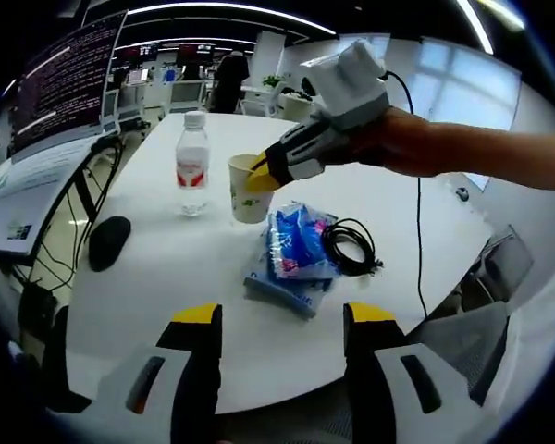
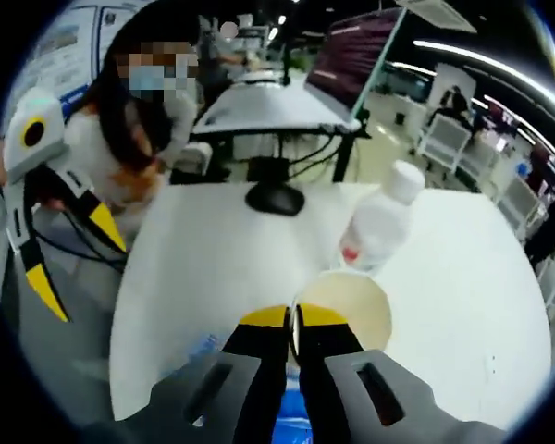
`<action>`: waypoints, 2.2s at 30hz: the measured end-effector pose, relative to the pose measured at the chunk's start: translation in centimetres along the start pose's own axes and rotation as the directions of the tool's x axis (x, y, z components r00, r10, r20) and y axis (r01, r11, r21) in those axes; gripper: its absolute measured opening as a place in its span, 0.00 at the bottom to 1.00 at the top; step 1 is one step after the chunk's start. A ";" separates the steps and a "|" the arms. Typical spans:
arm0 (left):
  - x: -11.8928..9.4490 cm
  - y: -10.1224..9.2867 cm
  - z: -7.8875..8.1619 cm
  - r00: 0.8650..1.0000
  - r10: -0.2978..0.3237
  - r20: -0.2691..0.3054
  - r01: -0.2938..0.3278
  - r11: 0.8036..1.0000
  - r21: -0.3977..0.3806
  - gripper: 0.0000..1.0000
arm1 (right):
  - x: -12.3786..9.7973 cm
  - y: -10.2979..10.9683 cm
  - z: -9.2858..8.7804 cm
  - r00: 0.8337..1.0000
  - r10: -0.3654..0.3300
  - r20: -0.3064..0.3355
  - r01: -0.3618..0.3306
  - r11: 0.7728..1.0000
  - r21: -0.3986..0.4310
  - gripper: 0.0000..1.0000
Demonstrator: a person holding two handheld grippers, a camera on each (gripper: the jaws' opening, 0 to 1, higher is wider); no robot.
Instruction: Arrange the tabletop items into an orderly group along one side of the table until the central work area is clear of visible clutter.
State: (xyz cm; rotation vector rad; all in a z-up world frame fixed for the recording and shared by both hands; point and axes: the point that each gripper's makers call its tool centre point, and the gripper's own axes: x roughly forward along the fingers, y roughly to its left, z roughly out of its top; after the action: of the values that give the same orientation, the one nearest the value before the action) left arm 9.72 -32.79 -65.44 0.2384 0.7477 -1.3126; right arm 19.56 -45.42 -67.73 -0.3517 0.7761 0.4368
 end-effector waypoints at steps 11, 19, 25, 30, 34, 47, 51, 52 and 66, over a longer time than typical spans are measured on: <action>-0.7 0.0 -0.4 1.000 0.011 0.006 -0.011 1.000 -0.015 0.52 | 2.4 -2.2 -1.9 0.998 -0.038 -0.050 0.039 0.999 0.011 0.00; -1.0 0.0 -0.3 1.000 0.020 0.014 -0.020 1.000 -0.021 0.51 | 3.3 -4.0 -2.6 0.997 -0.059 -0.055 0.062 0.996 0.065 0.00; -1.0 -0.1 -0.4 1.000 0.024 0.017 -0.024 0.999 -0.028 0.51 | 4.1 -5.0 -2.3 0.996 -0.061 -0.062 0.065 0.996 0.067 0.00; -1.3 0.2 -0.4 0.999 0.037 0.025 -0.036 0.999 -0.036 0.51 | 4.4 -5.3 -2.0 0.996 -0.068 -0.053 0.072 0.994 0.084 0.01; -1.8 0.5 -0.4 0.998 0.052 0.033 -0.050 0.998 -0.045 0.51 | 4.4 -5.5 -2.7 0.993 -0.088 -0.077 0.095 0.991 0.092 0.03; -1.7 -0.1 -0.1 0.998 0.042 0.043 -0.040 0.999 -0.034 0.51 | 2.4 -4.8 -1.9 0.993 -0.117 -0.022 0.119 0.983 0.139 0.09; -1.6 -0.2 0.1 0.998 0.036 0.047 -0.035 0.999 -0.027 0.51 | 1.9 -4.8 -1.7 0.990 -0.138 -0.030 0.141 0.983 0.118 0.09; -1.7 -0.3 0.2 0.998 0.035 0.049 -0.034 0.999 -0.025 0.51 | 1.8 -4.8 -1.6 0.990 -0.141 -0.030 0.144 0.983 0.115 0.09; -2.5 -1.0 0.3 0.999 0.021 0.050 -0.023 0.999 0.032 0.51 | 1.3 -3.9 -1.6 0.988 -0.150 -0.049 0.154 0.984 0.089 0.10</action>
State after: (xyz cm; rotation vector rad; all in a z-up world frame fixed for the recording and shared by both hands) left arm 8.77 -31.27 -63.44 0.2385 0.6804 -1.3063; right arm 21.40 -49.15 -69.14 -0.3320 0.8014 0.2503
